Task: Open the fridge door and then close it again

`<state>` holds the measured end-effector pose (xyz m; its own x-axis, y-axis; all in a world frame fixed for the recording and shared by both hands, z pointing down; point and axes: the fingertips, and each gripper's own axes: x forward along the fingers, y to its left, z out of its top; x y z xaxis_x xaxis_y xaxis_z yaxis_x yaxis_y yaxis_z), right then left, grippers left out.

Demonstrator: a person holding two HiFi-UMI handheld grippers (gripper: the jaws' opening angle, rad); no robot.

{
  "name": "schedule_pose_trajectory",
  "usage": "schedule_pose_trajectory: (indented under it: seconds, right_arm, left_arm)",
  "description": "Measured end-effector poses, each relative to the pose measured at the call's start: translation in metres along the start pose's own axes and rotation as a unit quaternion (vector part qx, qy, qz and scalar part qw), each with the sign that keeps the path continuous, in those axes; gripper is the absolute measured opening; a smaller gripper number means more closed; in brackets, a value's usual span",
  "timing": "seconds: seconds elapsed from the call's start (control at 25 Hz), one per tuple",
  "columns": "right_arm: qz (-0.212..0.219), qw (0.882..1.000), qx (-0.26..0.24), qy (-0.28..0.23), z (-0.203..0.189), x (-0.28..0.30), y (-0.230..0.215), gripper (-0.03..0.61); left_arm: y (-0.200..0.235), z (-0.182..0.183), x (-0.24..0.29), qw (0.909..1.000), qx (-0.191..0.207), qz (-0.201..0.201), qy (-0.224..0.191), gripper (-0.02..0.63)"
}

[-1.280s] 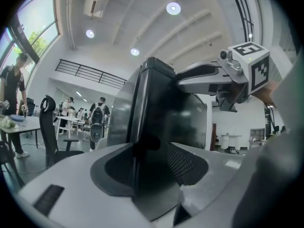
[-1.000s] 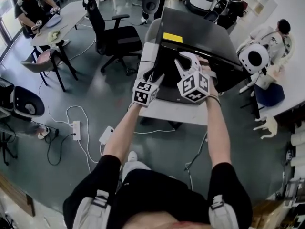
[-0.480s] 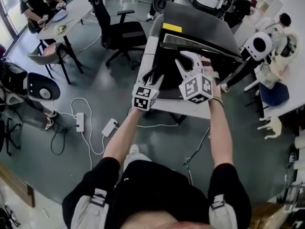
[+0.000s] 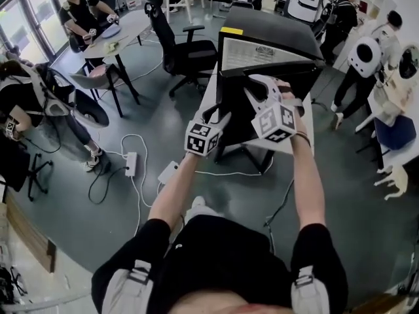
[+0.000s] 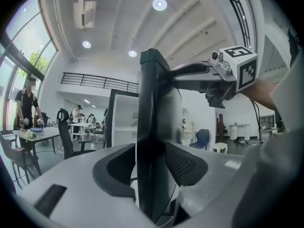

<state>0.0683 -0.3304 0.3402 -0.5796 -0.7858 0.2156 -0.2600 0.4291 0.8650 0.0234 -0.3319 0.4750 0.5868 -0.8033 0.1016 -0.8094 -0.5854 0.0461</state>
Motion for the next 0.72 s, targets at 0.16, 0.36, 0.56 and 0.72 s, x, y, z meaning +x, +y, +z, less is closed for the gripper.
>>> schedule_pose_trajectory:
  seconds: [0.16,0.36,0.56,0.72]
  right_arm:
    - [0.006,1.0,-0.007,-0.015,-0.001,-0.05,0.012,0.071]
    - [-0.013,0.999,-0.022,-0.037,-0.013,-0.121,0.019,0.069]
    - [-0.018,0.998,-0.052,-0.043,-0.037,-0.18,0.027,0.06]
    - [-0.022,0.998,-0.041,-0.039,-0.054,-0.218,0.027,0.058]
  left_arm:
    - [-0.053,-0.007,-0.022,0.9999,0.007,0.005,0.009,0.183]
    - [-0.13,-0.014,-0.042,0.9998,0.013,0.01,0.01,0.179]
    - [-0.203,-0.018,-0.052,0.9993,0.027,0.003,0.026,0.176]
    - [-0.251,-0.022,-0.053,0.998,0.045,-0.019,0.04,0.172]
